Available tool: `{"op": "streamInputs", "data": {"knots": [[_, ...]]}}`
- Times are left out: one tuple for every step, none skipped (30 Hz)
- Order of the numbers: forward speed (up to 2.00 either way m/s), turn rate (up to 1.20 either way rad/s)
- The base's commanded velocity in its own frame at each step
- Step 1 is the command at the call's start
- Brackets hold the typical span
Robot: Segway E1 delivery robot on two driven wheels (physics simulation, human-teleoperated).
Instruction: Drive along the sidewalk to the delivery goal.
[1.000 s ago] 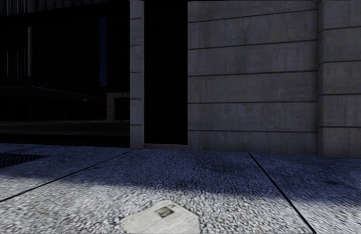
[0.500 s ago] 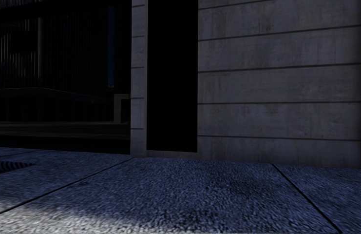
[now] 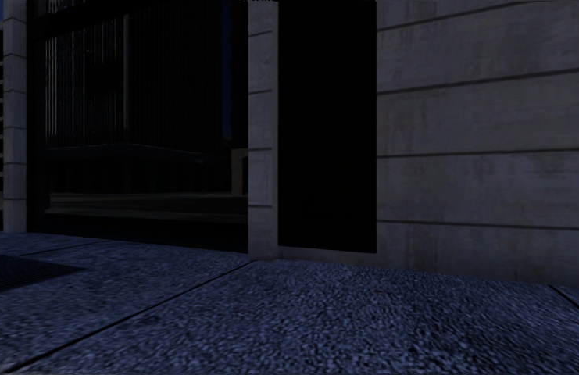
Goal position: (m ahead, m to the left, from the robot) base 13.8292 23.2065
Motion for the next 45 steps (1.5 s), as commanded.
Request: {"op": "streamInputs", "data": {"knots": [[1.17, 0.58], [1.17, 0.58], [1.17, 0.58], [1.17, 0.58], [1.17, 0.58], [1.17, 0.58], [1.17, 0.58], [1.17, 0.58], [1.17, 0.58], [1.17, 0.58], [1.17, 0.58], [1.17, 0.58], [1.17, 0.58], [1.17, 0.58], [1.17, 0.58], [1.17, 0.58], [1.17, 0.58], [1.17, 0.58], [1.17, 0.58], [1.17, 0.58], [1.17, 0.58], [1.17, 0.58], [1.17, 0.58], [1.17, 0.58], [1.17, 0.58], [1.17, 0.58], [1.17, 0.58], [1.17, 0.58], [1.17, 0.58], [1.17, 0.58], [1.17, 0.58], [1.17, 0.58], [1.17, 0.58], [1.17, 0.58], [1.17, 0.58], [1.17, 0.58], [1.17, 0.58], [1.17, 0.58], [1.17, 0.58], [1.17, 0.58], [1.17, 0.58], [1.17, 0.58], [1.17, 0.58], [1.17, 0.58], [1.17, 0.58]]}}
